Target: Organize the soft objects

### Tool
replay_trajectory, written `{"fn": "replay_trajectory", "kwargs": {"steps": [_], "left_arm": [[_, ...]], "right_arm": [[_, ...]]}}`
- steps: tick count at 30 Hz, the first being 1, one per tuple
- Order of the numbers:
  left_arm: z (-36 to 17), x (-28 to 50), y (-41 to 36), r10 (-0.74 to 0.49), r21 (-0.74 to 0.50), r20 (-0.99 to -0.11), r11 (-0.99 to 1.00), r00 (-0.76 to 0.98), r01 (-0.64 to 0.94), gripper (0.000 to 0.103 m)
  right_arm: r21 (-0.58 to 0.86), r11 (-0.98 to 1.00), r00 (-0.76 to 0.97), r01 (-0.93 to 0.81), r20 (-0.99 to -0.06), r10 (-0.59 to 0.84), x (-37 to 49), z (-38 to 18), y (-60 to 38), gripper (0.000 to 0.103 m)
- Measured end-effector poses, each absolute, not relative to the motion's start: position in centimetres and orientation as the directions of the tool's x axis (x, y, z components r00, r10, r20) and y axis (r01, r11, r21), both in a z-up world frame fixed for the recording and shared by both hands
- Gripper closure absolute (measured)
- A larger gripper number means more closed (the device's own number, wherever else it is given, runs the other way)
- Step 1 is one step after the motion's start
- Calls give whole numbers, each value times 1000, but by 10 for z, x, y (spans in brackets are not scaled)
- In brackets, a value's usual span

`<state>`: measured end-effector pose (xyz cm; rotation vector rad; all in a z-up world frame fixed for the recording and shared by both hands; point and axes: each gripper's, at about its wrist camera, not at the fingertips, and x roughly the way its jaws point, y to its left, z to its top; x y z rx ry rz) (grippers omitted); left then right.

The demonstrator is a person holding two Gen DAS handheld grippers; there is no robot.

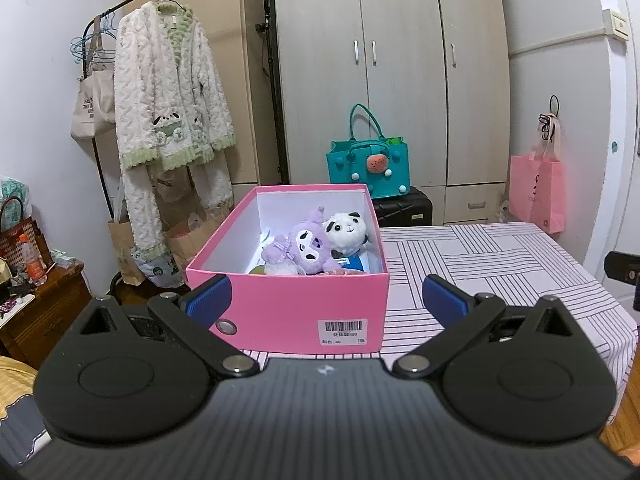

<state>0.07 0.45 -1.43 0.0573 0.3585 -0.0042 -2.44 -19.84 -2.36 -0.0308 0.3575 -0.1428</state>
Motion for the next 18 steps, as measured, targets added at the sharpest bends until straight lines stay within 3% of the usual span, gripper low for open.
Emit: {"fn": "replay_trajectory", "kwargs": {"steps": [18], "left_arm": [[-13, -1, 6, 42, 68, -326, 997, 944, -21, 0]], "right_arm": [[-65, 989, 926, 136, -347, -150, -21, -26, -201, 0]]}}
